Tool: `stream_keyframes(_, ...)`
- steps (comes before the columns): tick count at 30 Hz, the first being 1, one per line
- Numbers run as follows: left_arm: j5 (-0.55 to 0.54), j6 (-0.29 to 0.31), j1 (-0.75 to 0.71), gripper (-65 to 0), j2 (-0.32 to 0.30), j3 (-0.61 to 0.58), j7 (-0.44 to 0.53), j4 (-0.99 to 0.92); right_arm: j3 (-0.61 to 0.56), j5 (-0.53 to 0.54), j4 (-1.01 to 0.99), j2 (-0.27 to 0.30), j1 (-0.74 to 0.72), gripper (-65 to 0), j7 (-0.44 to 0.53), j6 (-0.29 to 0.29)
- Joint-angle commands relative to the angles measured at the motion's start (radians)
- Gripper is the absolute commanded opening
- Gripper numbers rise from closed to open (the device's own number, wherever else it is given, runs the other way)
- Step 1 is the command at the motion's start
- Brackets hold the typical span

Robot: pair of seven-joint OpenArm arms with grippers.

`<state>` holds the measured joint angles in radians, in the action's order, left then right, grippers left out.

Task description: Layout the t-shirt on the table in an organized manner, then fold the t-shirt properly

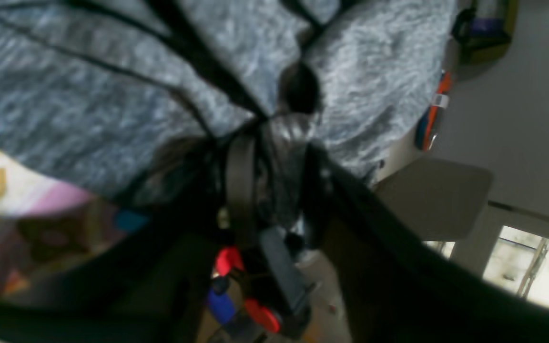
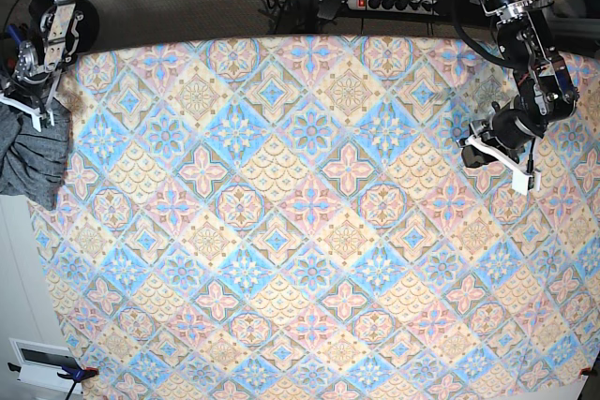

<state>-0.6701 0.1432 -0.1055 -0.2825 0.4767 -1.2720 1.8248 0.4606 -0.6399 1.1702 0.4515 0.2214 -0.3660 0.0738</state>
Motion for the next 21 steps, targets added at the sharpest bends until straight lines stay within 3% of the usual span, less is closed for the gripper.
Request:
stream_keyframes(1,-0.013,0.003,0.011,-55.7,-0.013,0.004,0.015,0.014,0.011,-0.013,0.006,0.03,0.005,-52.5,-0.037,-0.019)
stream_keyframes(7,-0.013,0.003,0.011,-55.7,-0.01,0.004,0.013,0.014,0.013,-0.014,0.017,0.03,0.005,-52.6,-0.037,-0.019)
stream_keyframes(18,-0.012,0.003,0.008,-55.7,-0.008,0.004,0.012,0.014,0.01,-0.019,0.014,0.08,-0.044,-53.0,-0.047,-0.018)
stream_keyframes(21,-0.013,0.003,-0.004,-55.7,-0.008,0.004,0.016,0.014,0.01,-0.019,0.015,0.083,-0.061,-55.6,-0.047,-0.016)
